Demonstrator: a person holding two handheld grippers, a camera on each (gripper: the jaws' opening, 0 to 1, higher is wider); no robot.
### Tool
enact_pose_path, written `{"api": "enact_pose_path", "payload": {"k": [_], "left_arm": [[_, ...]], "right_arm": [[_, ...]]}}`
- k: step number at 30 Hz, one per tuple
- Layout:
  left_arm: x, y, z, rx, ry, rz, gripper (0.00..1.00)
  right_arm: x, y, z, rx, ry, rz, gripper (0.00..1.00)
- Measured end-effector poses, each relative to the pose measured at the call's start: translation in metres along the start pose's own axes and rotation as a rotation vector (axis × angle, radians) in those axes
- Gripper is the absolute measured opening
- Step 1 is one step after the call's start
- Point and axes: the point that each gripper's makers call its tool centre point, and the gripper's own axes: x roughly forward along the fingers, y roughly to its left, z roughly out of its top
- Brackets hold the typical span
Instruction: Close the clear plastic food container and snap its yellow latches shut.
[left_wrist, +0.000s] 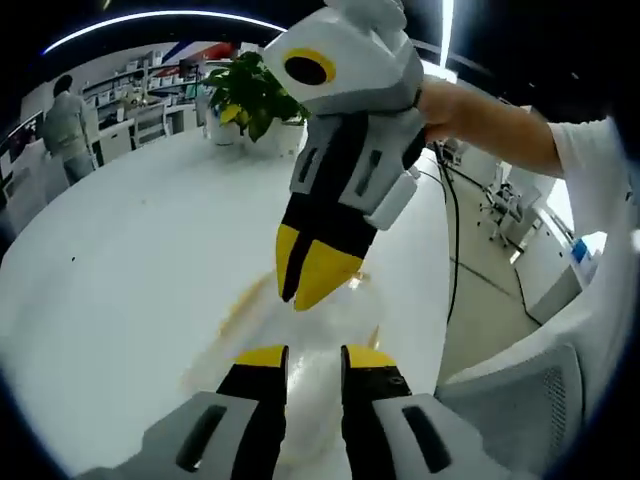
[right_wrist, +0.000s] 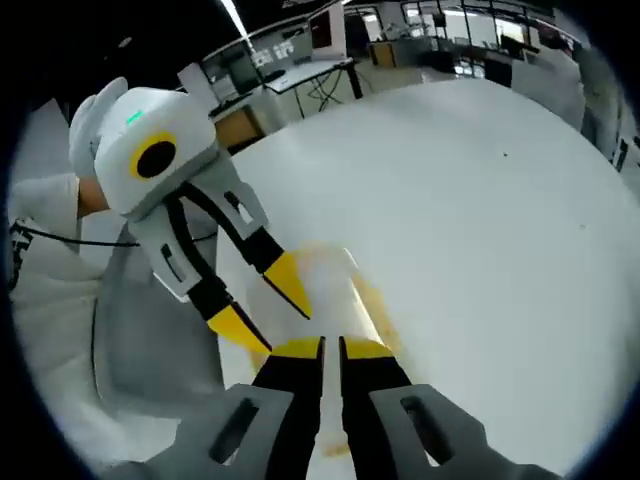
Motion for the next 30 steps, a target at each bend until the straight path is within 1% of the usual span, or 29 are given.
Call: {"api": "enact_pose_path", "payload": {"k": [1,3,4,6,8,9,12,14,16,18,20,21,22,25,26,27,28,30], "left_arm": [[0.000,-0.001,-0.001,0.001,-0.003,0.006,0.14],[-0.001,-0.004,-0.002,0.011,0.001,0.004,0.14],[-0.001,-0.008,-0.004,0.024,0.004,-0.003,0.15],[-0.001,-0.010,-0.005,0.056,0.004,0.004,0.18],[0.000,-0.008,-0.006,0.108,0.007,0.030,0.26],[0.000,-0.010,-0.007,0.127,0.009,0.030,0.27],[0.000,-0.015,-0.008,0.123,0.007,0.028,0.28],[0.001,-0.017,-0.009,0.150,0.007,0.035,0.31],[0.003,-0.020,-0.011,0.199,0.016,0.041,0.37],[0.004,-0.023,-0.013,0.231,0.016,0.044,0.40],[0.005,-0.025,-0.015,0.268,0.027,0.047,0.41],[0.006,-0.024,-0.017,0.287,0.034,0.059,0.41],[0.006,-0.021,-0.020,0.340,0.057,0.080,0.42],[0.009,-0.023,-0.024,0.403,0.074,0.082,0.43],[0.010,-0.024,-0.025,0.410,0.074,0.083,0.43],[0.010,-0.023,-0.025,0.426,0.078,0.092,0.43],[0.011,-0.021,-0.025,0.452,0.083,0.101,0.43],[0.012,-0.018,-0.025,0.480,0.092,0.123,0.43]], "right_arm": [[0.001,0.000,0.000,-0.007,0.004,0.000,0.02],[0.003,-0.001,0.004,-0.094,0.002,0.004,0.04],[0.003,-0.001,0.004,-0.125,0.014,0.011,0.05],[0.004,-0.003,0.007,-0.137,0.020,0.013,0.09],[0.004,-0.006,0.008,-0.138,0.023,0.018,0.13],[0.005,-0.009,0.009,-0.142,0.025,0.020,0.14],[0.007,-0.015,0.010,-0.151,0.032,0.019,0.16],[0.009,-0.018,0.010,-0.151,0.043,0.023,0.18],[0.012,-0.018,0.007,-0.151,0.060,0.041,0.22],[0.014,-0.018,0.004,-0.175,0.070,0.055,0.27],[0.014,-0.024,-0.001,-0.261,0.111,0.041,0.31],[0.015,-0.025,-0.004,-0.280,0.124,0.035,0.34],[0.015,-0.024,-0.004,-0.278,0.127,0.044,0.36],[0.015,-0.021,-0.003,-0.262,0.127,0.095,0.35],[0.016,-0.021,-0.003,-0.262,0.131,0.110,0.35],[0.016,-0.021,-0.003,-0.257,0.141,0.115,0.34],[0.017,-0.024,-0.007,-0.247,0.176,0.114,0.34],[0.020,-0.027,-0.006,-0.262,0.182,0.114,0.32]]}}
